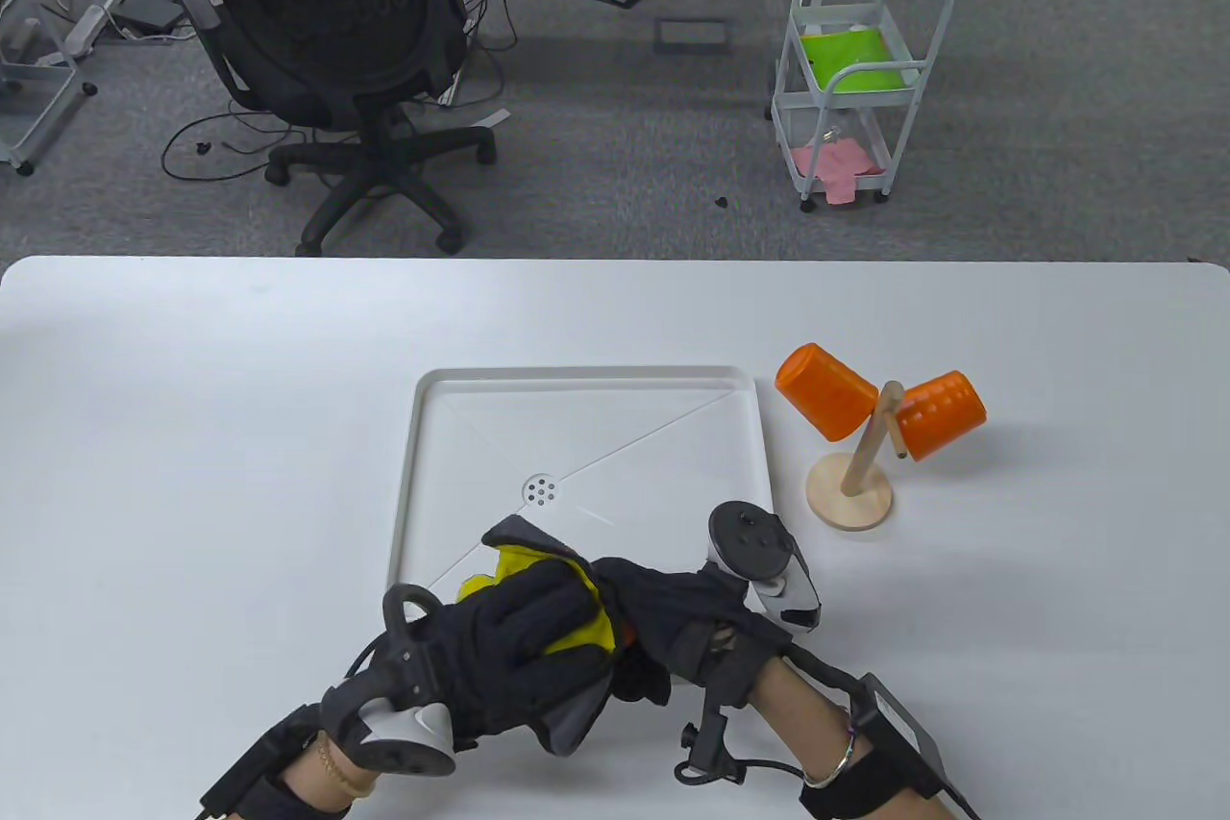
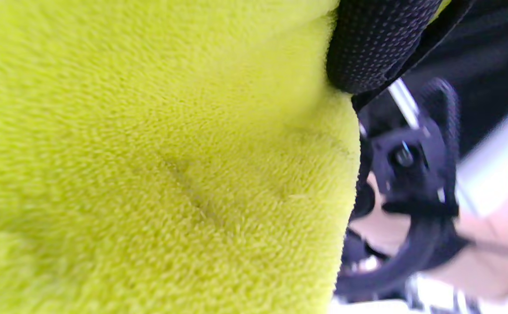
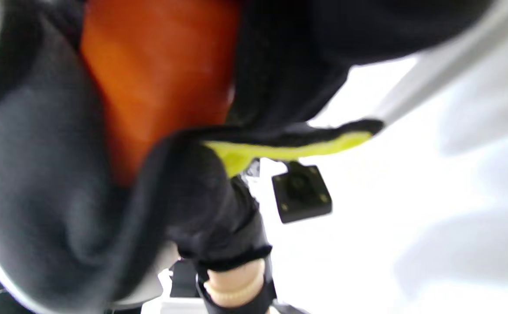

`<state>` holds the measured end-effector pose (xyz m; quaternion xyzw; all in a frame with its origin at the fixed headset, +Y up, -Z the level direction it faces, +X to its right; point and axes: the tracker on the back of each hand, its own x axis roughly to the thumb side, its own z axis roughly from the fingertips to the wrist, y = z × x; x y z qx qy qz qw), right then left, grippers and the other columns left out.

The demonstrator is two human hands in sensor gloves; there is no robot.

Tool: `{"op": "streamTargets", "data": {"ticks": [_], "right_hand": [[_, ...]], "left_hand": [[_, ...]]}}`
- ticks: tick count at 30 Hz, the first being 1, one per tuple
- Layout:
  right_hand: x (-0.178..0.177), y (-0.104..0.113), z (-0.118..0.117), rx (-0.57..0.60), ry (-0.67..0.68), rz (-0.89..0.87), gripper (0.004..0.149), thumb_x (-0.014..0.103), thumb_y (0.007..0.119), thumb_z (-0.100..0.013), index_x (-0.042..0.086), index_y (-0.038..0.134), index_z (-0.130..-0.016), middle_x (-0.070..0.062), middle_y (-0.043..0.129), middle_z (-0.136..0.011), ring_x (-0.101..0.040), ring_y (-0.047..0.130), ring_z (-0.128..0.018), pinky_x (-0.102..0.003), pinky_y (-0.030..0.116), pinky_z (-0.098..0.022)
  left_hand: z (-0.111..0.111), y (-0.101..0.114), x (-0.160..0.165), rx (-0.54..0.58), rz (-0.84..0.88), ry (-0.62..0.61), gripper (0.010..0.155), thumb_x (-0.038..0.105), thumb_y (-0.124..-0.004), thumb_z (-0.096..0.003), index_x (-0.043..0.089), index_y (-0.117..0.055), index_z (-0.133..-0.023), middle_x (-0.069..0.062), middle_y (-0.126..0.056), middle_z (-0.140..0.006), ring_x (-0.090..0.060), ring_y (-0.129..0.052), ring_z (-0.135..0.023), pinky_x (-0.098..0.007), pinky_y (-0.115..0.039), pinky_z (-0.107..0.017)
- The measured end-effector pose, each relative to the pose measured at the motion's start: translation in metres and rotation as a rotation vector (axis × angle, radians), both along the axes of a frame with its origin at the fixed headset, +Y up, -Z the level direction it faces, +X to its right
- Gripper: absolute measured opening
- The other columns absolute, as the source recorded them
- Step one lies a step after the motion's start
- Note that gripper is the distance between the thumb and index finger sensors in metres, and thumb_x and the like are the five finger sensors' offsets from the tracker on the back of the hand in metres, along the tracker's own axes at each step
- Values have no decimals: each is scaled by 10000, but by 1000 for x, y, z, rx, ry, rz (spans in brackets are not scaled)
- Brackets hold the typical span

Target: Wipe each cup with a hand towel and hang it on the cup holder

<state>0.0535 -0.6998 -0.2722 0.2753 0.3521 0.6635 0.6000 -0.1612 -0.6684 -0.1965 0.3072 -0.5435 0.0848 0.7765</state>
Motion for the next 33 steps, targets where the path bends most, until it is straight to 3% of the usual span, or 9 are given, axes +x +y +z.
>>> {"op": "streamTargets", "data": {"ticks": [5,9,13,16,20,22,26,33], "right_hand": [[-1,-17,-3,-207,58,53,843,628,461,-576,-88,642,-983,-293,929,-538,-233,992,-181,-289,865,-55],[1,-13,-2,-188,44,46,845,632,454,-579,-87,633,-985,-290,926,-551,-240,999,-198,-289,873,-68],[7,-3,-3,-132,18,0,815,632,461,-598,-46,536,-1044,-306,857,-702,-299,999,-359,-324,896,-203],[17,14,-4,11,-43,-22,786,631,485,-615,12,422,-1095,-313,746,-843,-335,953,-517,-351,888,-332],[36,49,3,309,-168,34,753,587,592,-628,106,292,-1123,-326,559,-990,-353,875,-658,-363,855,-449],[48,71,14,502,-282,110,744,572,629,-622,143,301,-1134,-323,527,-1016,-363,849,-689,-365,845,-474],[72,103,36,775,-493,237,730,551,674,-606,186,346,-1146,-316,518,-1041,-393,826,-703,-385,829,-487],[120,136,63,1053,-937,510,718,536,706,-593,230,386,-1158,-303,514,-1073,-414,803,-735,-409,810,-504]], "left_hand": [[12,-6,9,205,-154,27,602,600,-734,-555,543,-404,-1055,99,-357,-1221,-287,-433,-1127,-440,-779,-623],[7,-5,6,126,-105,19,619,598,-742,-549,547,-400,-1063,120,-354,-1226,-276,-418,-1138,-447,-764,-650],[0,0,2,26,-33,47,661,625,-705,-563,514,-354,-1112,83,-326,-1253,-320,-399,-1148,-474,-742,-677],[-12,1,-5,-169,87,50,720,653,-674,-573,473,-283,-1150,40,-281,-1277,-374,-378,-1145,-500,-731,-674],[-29,-1,-17,-468,292,-1,810,699,-647,-576,399,-196,-1178,-31,-248,-1285,-438,-357,-1127,-546,-708,-658],[-37,-4,-23,-626,397,-30,823,713,-629,-580,368,-192,-1187,-63,-255,-1284,-456,-366,-1117,-553,-712,-644],[-49,-12,-29,-843,522,-89,812,709,-612,-595,341,-210,-1197,-98,-280,-1278,-470,-384,-1106,-553,-724,-622],[-62,-31,-30,-1169,675,-201,815,713,-580,-614,305,-193,-1204,-134,-269,-1270,-484,-359,-1096,-561,-715,-618]]}}
